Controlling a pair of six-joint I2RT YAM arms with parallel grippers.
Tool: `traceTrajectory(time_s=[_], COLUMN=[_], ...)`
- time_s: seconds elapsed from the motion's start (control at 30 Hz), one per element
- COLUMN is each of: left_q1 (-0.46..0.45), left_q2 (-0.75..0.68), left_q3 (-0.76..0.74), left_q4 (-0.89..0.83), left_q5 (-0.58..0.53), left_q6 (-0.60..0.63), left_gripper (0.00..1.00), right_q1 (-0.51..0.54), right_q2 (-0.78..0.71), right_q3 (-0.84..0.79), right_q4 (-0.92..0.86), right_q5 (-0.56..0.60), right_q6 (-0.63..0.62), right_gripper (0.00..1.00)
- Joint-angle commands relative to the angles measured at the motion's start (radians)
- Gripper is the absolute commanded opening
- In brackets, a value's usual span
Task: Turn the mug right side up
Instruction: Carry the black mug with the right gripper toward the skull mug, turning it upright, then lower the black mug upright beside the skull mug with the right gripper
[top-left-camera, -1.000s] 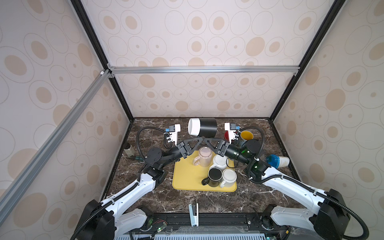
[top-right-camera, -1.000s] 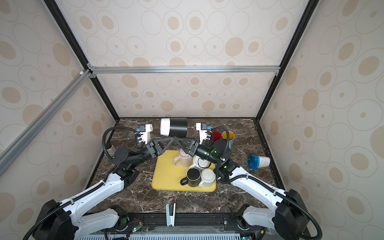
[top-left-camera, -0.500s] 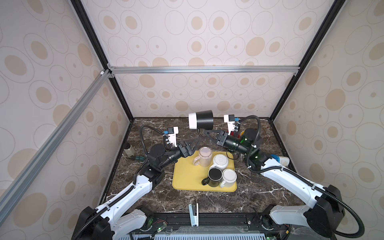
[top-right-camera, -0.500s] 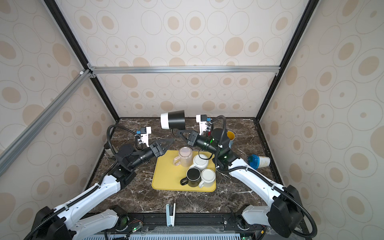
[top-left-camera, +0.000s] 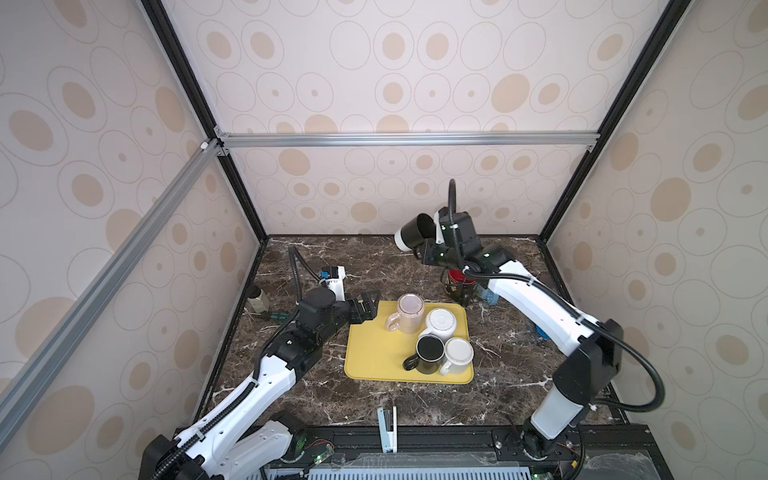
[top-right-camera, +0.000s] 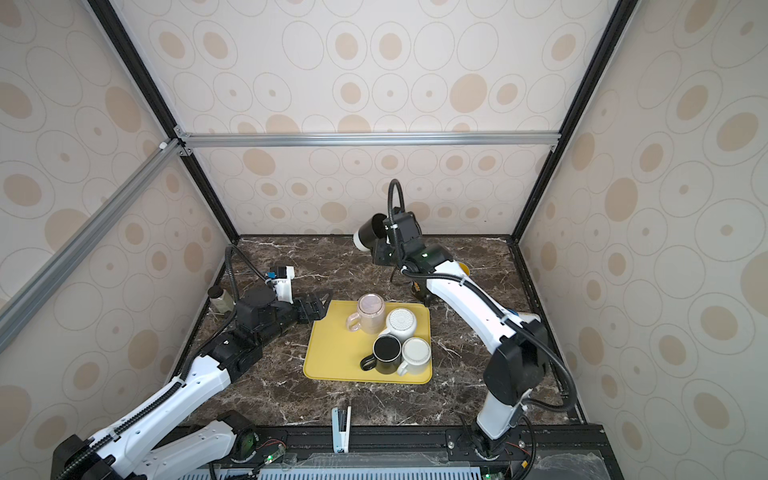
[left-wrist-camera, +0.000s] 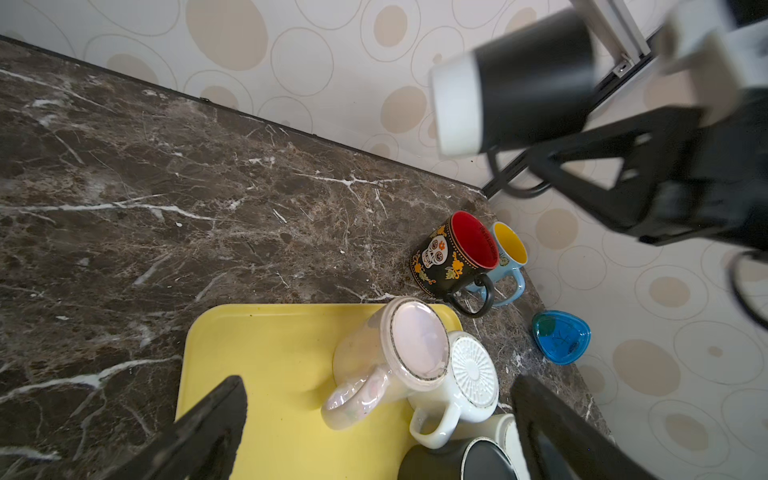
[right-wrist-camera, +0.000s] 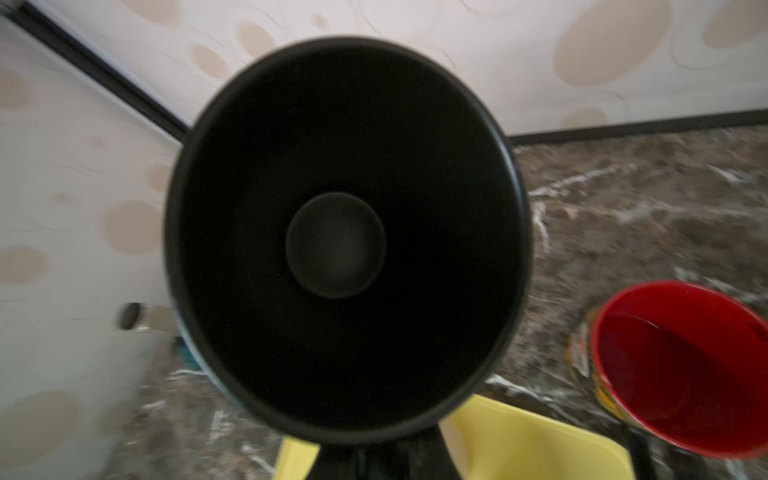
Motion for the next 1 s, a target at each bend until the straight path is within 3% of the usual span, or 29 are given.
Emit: traceTrajectory(time_s=[0.0,0.4,0.97], left_q1=[0.007,0.007,0.007], left_q2=[-0.015,0.043,0.067], left_q3=[0.010,-0.003,-0.034], left_q4=[0.008,-0.003,0.025], left_q5=[0.005,0.000,0.025], left_q6=[0.054,0.069,0.058], left_gripper=[1.00,1.00,1.00], right_q1=[0.003,0.005,0.004], right_q2=[0.033,0.243,0.269], right_q3=[0.035,0.133,0.065], right_q4=[-0.058,-0.182,-0.208], right_q5=[0.167,0.313,0.344], right_q6=[-0.049,-0.052,-0.024], right_gripper=[0.00,0.00,0.00])
